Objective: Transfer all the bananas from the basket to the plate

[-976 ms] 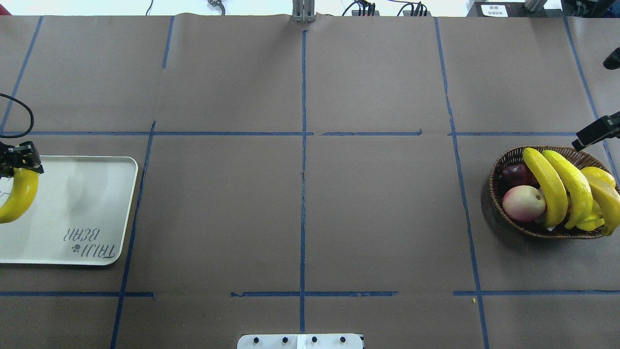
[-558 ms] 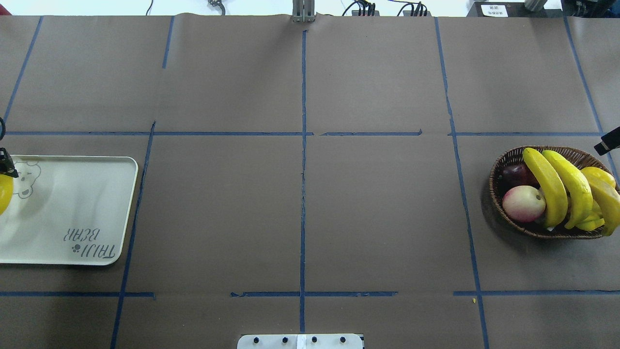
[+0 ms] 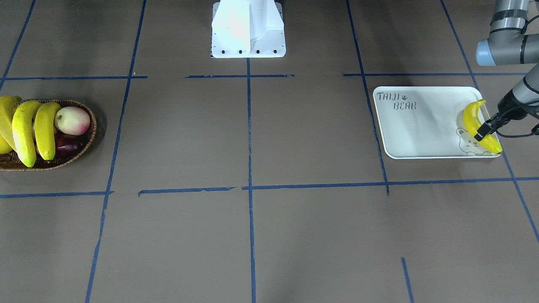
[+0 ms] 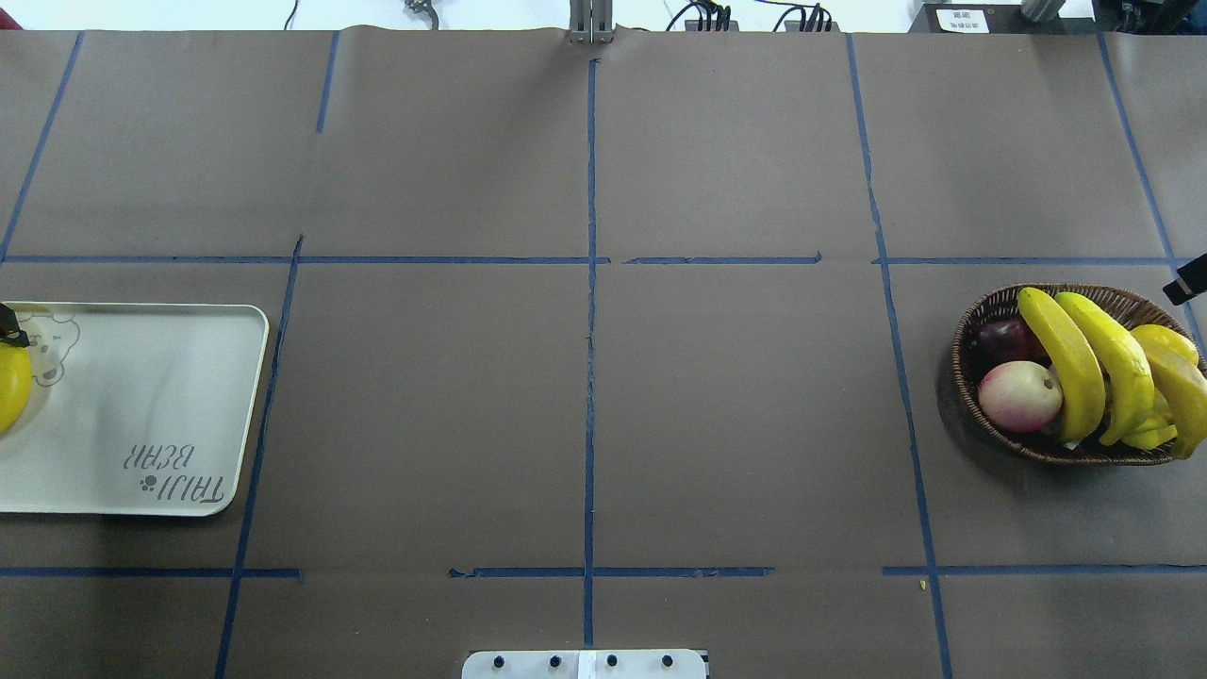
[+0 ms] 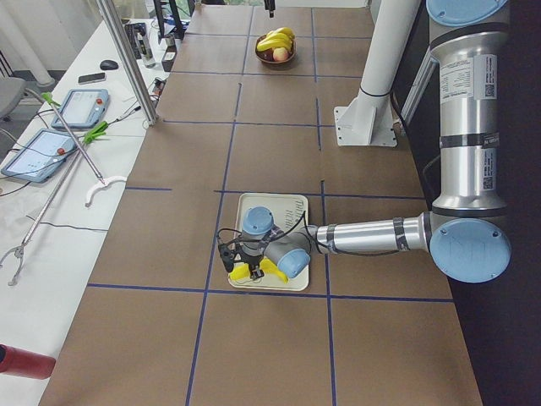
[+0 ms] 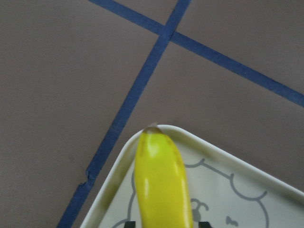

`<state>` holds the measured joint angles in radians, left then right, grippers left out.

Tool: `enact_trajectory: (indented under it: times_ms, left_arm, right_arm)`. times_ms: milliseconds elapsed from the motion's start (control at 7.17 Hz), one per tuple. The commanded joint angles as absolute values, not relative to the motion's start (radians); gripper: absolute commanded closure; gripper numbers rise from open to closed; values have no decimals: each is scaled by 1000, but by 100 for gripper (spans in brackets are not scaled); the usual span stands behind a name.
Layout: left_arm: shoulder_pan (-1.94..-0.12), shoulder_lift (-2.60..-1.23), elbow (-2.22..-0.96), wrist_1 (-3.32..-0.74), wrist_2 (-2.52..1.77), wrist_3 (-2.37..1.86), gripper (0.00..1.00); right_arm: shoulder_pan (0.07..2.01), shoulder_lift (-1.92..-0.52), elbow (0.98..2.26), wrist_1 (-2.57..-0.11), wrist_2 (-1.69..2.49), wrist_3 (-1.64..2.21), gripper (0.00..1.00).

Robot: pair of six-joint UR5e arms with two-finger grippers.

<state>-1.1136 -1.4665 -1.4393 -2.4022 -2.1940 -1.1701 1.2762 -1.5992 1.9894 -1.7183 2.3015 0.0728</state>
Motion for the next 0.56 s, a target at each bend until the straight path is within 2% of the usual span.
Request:
enact_trajectory:
  times_ms: [0, 279, 418]
  left_arm:
    - [-1210, -1468, -1457, -2456, -2328, -1167, 0]
    - [-1209, -1480, -1520, -2471, -2327, -1172, 0]
    - [-1209, -1479, -1560, -2476, -2329, -1180, 0]
  right_arm:
    - [1276, -1600, 1990, -1718, 2301, 93, 0]
    - [1276, -1606, 1993, -1713, 2298, 196, 0]
    - [1275, -1682, 2002, -1622, 2296, 195, 1]
